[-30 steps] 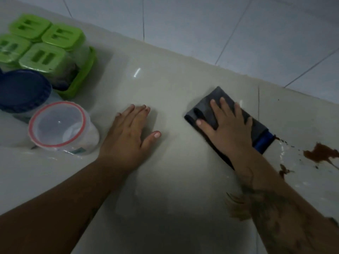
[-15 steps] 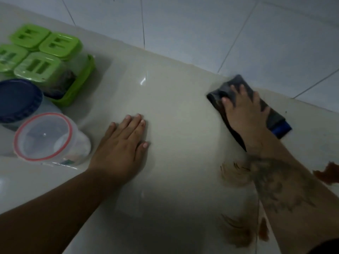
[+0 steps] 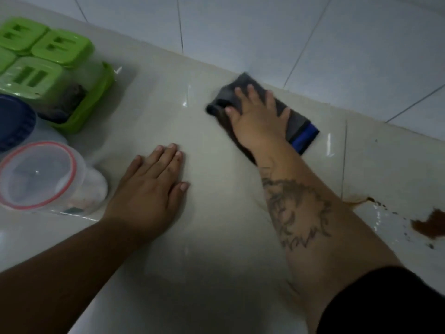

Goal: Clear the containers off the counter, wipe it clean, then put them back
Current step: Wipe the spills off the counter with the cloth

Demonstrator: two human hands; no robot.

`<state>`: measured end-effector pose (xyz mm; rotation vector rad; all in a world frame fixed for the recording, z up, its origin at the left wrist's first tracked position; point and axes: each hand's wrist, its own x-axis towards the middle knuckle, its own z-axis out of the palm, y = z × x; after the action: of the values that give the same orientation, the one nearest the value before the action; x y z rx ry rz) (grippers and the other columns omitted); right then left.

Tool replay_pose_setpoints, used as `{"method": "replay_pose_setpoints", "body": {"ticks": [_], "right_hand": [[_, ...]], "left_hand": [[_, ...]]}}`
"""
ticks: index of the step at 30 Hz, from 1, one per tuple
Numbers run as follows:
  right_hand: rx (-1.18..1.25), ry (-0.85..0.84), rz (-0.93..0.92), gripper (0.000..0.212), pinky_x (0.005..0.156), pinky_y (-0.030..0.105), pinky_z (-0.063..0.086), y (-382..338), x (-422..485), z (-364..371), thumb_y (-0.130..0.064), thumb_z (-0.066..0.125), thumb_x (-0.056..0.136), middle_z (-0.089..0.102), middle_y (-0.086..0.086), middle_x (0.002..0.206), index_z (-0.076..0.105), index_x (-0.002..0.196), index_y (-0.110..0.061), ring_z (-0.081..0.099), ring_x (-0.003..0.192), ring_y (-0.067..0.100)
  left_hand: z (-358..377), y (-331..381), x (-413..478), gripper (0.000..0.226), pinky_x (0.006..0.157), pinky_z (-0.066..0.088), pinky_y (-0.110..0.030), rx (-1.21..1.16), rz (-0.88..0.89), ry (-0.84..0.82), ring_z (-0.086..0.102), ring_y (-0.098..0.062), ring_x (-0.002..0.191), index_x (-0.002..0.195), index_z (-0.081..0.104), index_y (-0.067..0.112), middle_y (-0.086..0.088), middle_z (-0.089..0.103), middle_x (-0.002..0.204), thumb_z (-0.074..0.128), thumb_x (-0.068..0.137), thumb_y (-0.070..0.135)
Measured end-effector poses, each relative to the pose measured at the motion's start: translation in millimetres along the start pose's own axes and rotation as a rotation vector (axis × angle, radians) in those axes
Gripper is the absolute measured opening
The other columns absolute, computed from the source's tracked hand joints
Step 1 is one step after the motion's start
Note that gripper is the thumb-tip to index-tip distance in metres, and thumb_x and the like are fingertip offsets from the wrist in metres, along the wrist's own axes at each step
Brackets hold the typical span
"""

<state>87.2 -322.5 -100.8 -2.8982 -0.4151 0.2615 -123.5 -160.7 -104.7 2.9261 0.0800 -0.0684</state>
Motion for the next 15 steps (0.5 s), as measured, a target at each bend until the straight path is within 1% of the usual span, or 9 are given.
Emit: {"method": "replay_pose_setpoints", "body": {"ticks": [3, 4, 5, 6, 8, 9, 11, 13, 15], "right_hand": [[0.037, 0.054, 0.257, 0.060, 0.112, 0.067, -0.001, 65, -38, -15, -0.062, 0.021, 0.096, 0.002, -0.013, 0.163, 0.010, 0.153, -0.042, -0.004, 0.149, 0.027], [0.050, 0.055, 0.318, 0.061, 0.112, 0.067, -0.002, 75, -61, -17, -0.062, 0.020, 0.097, 0.001, -0.012, 0.163, 0.008, 0.153, -0.042, -0.005, 0.149, 0.027], [0.049, 0.047, 0.341, 0.061, 0.112, 0.067, -0.003, 74, -84, -15, -0.062, 0.020, 0.097, -0.001, -0.013, 0.163, 0.007, 0.153, -0.042, -0.007, 0.149, 0.026], [0.028, 0.033, 0.326, 0.061, 0.112, 0.067, -0.004, 63, -105, -10, -0.062, 0.019, 0.097, -0.003, -0.013, 0.163, 0.005, 0.153, -0.042, -0.009, 0.149, 0.026], [-0.028, 0.008, 0.201, 0.062, 0.110, 0.066, -0.010, 22, -128, 2, -0.064, 0.017, 0.095, -0.008, -0.013, 0.162, 0.001, 0.152, -0.043, -0.014, 0.148, 0.027], [-0.041, -0.004, 0.122, 0.063, 0.108, 0.066, -0.013, 0, -128, 9, -0.066, 0.016, 0.095, -0.010, -0.014, 0.162, -0.001, 0.151, -0.044, -0.016, 0.147, 0.027], [-0.037, -0.020, -0.006, 0.063, 0.108, 0.067, -0.016, -35, -108, 18, -0.067, 0.017, 0.094, -0.009, -0.014, 0.162, 0.003, 0.151, -0.044, -0.018, 0.147, 0.028], [-0.010, -0.039, -0.080, 0.061, 0.109, 0.067, -0.012, -43, -71, 16, -0.066, 0.019, 0.095, -0.005, -0.015, 0.162, 0.008, 0.151, -0.045, -0.013, 0.148, 0.027], [0.005, -0.020, -0.084, 0.059, 0.111, 0.066, -0.007, -20, -33, 7, -0.065, 0.024, 0.095, 0.001, -0.017, 0.162, 0.014, 0.150, -0.046, -0.005, 0.149, 0.025]], "left_hand": [[-1, 1, 0, 0.063, 0.119, 0.008, -0.040, -0.003, -0.007, -0.009, 0.009, -0.014, 0.147, 0.153, 0.019, 0.019, 0.002, 0.014, 0.160, 0.019, 0.097, 0.048], [-1, 1, 0, 0.063, 0.119, 0.007, -0.039, -0.007, -0.009, -0.012, 0.007, -0.013, 0.147, 0.153, 0.018, 0.020, 0.002, 0.012, 0.160, 0.018, 0.097, 0.048], [-1, 0, 0, 0.063, 0.119, 0.006, -0.039, -0.013, -0.012, -0.013, 0.006, -0.012, 0.147, 0.153, 0.017, 0.020, 0.003, 0.012, 0.160, 0.017, 0.096, 0.049], [-1, 0, -1, 0.063, 0.119, 0.006, -0.039, -0.018, -0.012, -0.014, 0.006, -0.012, 0.147, 0.153, 0.017, 0.021, 0.003, 0.012, 0.160, 0.017, 0.096, 0.049], [-2, 1, -1, 0.063, 0.119, 0.006, -0.038, -0.025, -0.008, -0.011, 0.006, -0.011, 0.147, 0.153, 0.017, 0.021, 0.003, 0.012, 0.160, 0.018, 0.096, 0.049], [-2, 1, -1, 0.064, 0.118, 0.005, -0.037, -0.033, -0.008, -0.009, 0.004, -0.010, 0.147, 0.153, 0.016, 0.022, 0.004, 0.010, 0.160, 0.017, 0.096, 0.050], [-2, 0, -1, 0.064, 0.118, 0.002, -0.035, -0.041, -0.004, -0.018, -0.001, -0.007, 0.146, 0.153, 0.010, 0.026, 0.007, 0.004, 0.159, 0.012, 0.095, 0.053], [-1, -2, -1, 0.066, 0.118, 0.002, -0.035, -0.037, -0.006, -0.023, -0.004, -0.005, 0.145, 0.153, 0.006, 0.028, 0.009, 0.001, 0.159, 0.008, 0.094, 0.057], [0, -2, 0, 0.066, 0.118, 0.007, -0.037, -0.026, 0.001, -0.016, 0.002, -0.007, 0.145, 0.153, 0.011, 0.026, 0.006, 0.007, 0.160, 0.012, 0.095, 0.056]]}}
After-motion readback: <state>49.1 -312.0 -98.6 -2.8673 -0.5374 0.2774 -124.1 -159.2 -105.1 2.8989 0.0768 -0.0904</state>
